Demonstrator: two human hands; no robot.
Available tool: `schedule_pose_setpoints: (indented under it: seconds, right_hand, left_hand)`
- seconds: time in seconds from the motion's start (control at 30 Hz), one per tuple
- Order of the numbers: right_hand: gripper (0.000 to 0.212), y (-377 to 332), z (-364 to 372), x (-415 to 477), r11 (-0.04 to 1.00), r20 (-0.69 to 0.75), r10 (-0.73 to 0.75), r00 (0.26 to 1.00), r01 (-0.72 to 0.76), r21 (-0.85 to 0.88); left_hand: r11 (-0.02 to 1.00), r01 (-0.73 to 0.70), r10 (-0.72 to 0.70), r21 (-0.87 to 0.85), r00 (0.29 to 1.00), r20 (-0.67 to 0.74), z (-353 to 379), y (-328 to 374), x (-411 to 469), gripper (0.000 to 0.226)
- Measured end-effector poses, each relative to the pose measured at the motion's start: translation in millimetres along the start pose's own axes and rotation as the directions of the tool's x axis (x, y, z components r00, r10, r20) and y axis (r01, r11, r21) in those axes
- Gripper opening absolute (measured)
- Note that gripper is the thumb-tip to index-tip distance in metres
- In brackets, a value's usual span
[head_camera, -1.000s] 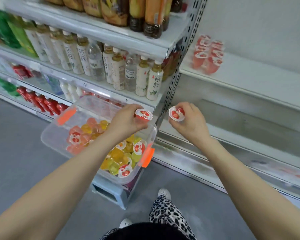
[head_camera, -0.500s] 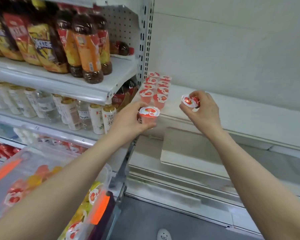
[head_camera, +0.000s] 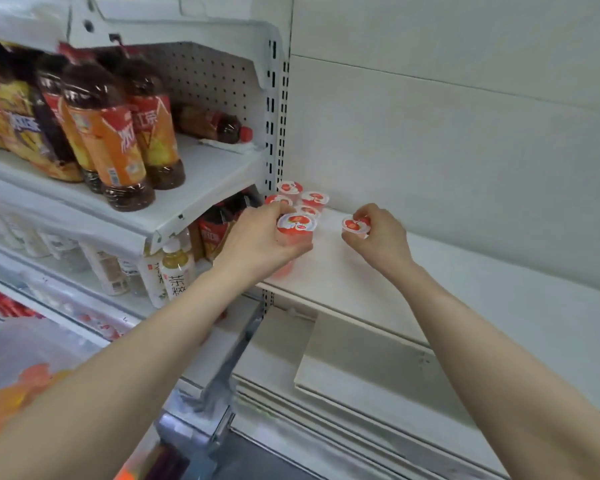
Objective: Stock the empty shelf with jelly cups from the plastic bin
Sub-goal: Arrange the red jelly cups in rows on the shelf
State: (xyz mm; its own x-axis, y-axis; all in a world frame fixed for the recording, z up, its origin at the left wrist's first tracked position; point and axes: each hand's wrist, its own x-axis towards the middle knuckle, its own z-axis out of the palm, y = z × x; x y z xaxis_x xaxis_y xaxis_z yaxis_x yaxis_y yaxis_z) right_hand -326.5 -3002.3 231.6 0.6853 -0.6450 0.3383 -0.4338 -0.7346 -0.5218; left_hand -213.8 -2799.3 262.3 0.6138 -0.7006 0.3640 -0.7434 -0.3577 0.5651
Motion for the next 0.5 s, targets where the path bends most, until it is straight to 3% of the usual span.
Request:
schedule_pose_setpoints:
  seconds: [0.07,0.23,0.5]
  right_hand:
    - [0.032,7.1,8.0,17.7,1.0,0.043,-0.005,0.999,0.005,-0.001]
    - [0.036,18.9,26.5,48.1,1.0,0.098,-0.002,0.995,0.0,0.019]
    - [0.036,28.1,41.5,79.4,0.999,0.078,-0.036,0.996,0.034,0.023]
  left_hand:
    - [1.0,0.02,-0.02,-0.008,1.0,-0.011,4.6,2.3,9.4,0.051]
    - [0.999,0.046,-0.045,0.029,0.999,-0.029,16.2,-2.4,26.8,0.063]
    - [0.991,0.073,-0.068,0.111,0.997,-0.049,28.5,-1.0,49.4,0.066]
